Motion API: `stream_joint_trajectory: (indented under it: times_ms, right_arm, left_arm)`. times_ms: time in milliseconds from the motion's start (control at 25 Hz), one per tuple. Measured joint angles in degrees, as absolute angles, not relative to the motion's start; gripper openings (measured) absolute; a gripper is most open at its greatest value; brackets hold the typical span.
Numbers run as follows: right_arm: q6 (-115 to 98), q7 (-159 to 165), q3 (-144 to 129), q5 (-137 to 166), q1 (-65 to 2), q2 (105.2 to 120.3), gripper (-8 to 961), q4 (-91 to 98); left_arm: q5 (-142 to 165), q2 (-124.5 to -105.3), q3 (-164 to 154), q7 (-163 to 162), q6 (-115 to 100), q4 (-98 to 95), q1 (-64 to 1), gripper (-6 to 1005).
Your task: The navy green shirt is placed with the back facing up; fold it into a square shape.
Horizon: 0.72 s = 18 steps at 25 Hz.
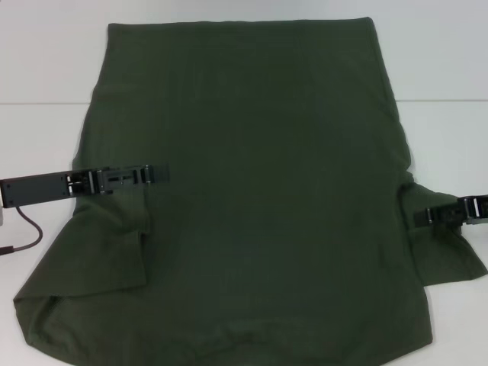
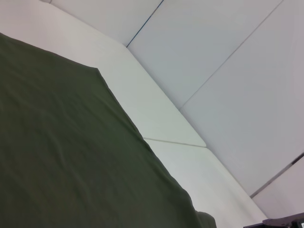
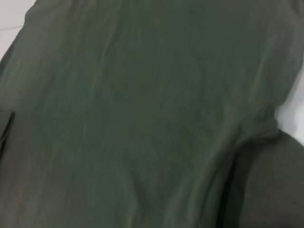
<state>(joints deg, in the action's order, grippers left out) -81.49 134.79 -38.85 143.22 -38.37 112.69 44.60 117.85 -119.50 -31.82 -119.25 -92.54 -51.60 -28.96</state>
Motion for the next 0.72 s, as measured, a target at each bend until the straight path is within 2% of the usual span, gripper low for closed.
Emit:
stream_joint_trajectory:
  times_ms: [480,720]
  right_arm:
    - [-82.4,134.8,-38.9,146.0,-37.6,111.46,786,45.9]
    - [-81.0,134.6,-39.9,146.1,-37.4,111.95,779,45.5]
  left_arm:
    - [115.9,-118.97,-31.8,-118.7,-92.5,-49.5,-28.5,902]
    - [115.9,-119.0,-31.8,-118.7,-92.5,-49.4,-28.5,903]
